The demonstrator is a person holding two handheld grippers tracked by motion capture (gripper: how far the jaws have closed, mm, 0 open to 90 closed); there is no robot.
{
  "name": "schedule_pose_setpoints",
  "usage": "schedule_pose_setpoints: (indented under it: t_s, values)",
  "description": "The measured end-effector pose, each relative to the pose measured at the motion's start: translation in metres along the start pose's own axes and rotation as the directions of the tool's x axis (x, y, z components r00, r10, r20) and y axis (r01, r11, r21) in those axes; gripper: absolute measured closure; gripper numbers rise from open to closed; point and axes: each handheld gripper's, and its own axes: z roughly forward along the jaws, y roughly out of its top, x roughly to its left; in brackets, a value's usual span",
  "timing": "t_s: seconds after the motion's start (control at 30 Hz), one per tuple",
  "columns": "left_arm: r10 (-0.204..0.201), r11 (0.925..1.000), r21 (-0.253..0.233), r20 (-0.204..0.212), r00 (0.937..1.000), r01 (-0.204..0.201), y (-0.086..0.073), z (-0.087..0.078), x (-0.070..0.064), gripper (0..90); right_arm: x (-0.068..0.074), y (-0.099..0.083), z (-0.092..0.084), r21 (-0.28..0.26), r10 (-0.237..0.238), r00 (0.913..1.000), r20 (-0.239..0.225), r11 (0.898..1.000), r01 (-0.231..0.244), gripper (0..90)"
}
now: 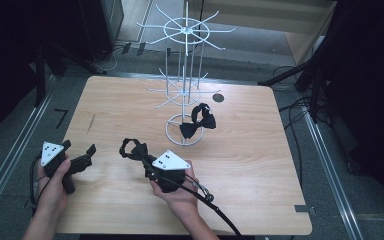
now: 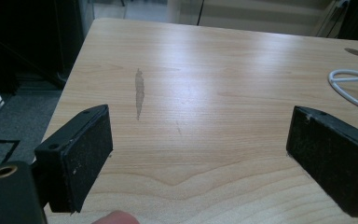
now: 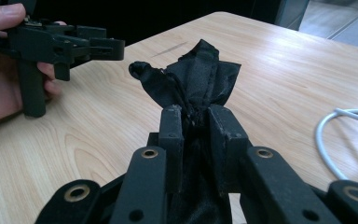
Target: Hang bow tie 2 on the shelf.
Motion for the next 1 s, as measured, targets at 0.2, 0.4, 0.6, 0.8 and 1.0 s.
schedule_pose_setpoints:
  t_s: [0.2, 0.4, 0.6, 0.8, 1.0]
  values:
    - [0.002, 1.0, 0.002, -0.002, 1.0, -0.002, 0.0, 0.0, 0.0, 7.3, -0.004, -0.002, -0.006, 0.003, -0.008, 0.9999, 0.01, 1.0, 0.008, 77.4]
    - [0.006, 1.0, 0.004, -0.002, 1.0, -0.006, 0.0, 0.0, -0.001, 7.3, -0.006, -0.002, -0.009, 0.004, -0.012, 0.9999, 0.003, 1.0, 0.012, 77.4]
    - [0.007, 1.0, 0.005, -0.001, 1.0, -0.007, 0.0, 0.0, -0.001, 7.3, -0.013, -0.007, -0.013, 0.008, 0.011, 0.9999, 0.004, 1.0, -0.012, 77.3]
    - [0.008, 1.0, 0.004, -0.002, 1.0, -0.008, 0.0, 0.0, -0.001, 7.3, -0.019, -0.011, -0.019, 0.01, 0.01, 0.9999, 0.002, 1.0, -0.01, 77.3]
    - [0.006, 1.0, 0.005, -0.003, 1.0, -0.006, 0.0, 0.0, -0.001, 7.3, -0.025, -0.01, -0.027, -0.006, 0.021, 0.9997, 0.014, 1.0, -0.021, 77.3]
